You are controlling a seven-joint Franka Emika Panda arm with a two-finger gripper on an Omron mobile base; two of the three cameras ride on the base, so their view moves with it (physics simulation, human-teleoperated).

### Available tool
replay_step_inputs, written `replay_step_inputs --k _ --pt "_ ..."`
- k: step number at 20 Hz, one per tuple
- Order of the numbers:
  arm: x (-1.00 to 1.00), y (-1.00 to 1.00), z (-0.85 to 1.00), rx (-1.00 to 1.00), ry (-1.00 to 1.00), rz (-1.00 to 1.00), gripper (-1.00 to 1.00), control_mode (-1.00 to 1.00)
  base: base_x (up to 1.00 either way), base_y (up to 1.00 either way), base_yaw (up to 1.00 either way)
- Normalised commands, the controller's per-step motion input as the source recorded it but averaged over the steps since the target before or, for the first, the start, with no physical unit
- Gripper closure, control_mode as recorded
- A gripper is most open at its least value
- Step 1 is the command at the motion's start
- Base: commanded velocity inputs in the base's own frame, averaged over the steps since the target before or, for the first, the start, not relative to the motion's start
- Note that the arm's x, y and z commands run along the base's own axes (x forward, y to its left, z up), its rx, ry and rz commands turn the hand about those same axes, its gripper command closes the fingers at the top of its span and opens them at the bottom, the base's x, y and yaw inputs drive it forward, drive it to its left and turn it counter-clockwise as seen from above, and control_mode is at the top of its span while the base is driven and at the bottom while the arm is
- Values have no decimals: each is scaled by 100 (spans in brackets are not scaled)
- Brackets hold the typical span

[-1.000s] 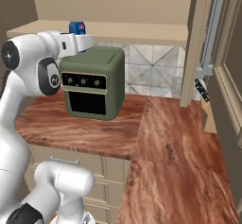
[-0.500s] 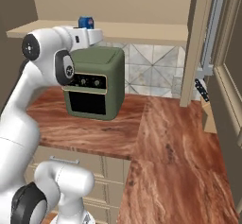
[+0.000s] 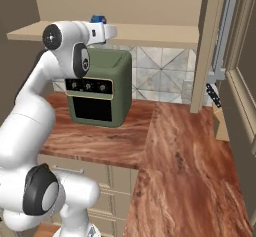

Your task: Pick the can from the counter and place it in the open cabinet.

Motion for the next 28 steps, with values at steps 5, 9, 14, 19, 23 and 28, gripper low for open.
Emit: replay_step_inputs --k 5,9,14,19,23,28 --pt "66 0 -14 0 2 3 100 -100 0 0 0" --pt "59 -1 -12 0 -1 3 100 -100 0 0 0" --pt "54 -8 -15 0 -1 2 100 -100 0 0 0" --pt "47 -4 -17 0 0 3 100 -100 0 0 0" --pt "44 -2 -20 0 0 4 100 -100 0 0 0" --pt "41 -4 -17 0 0 3 100 -100 0 0 0"
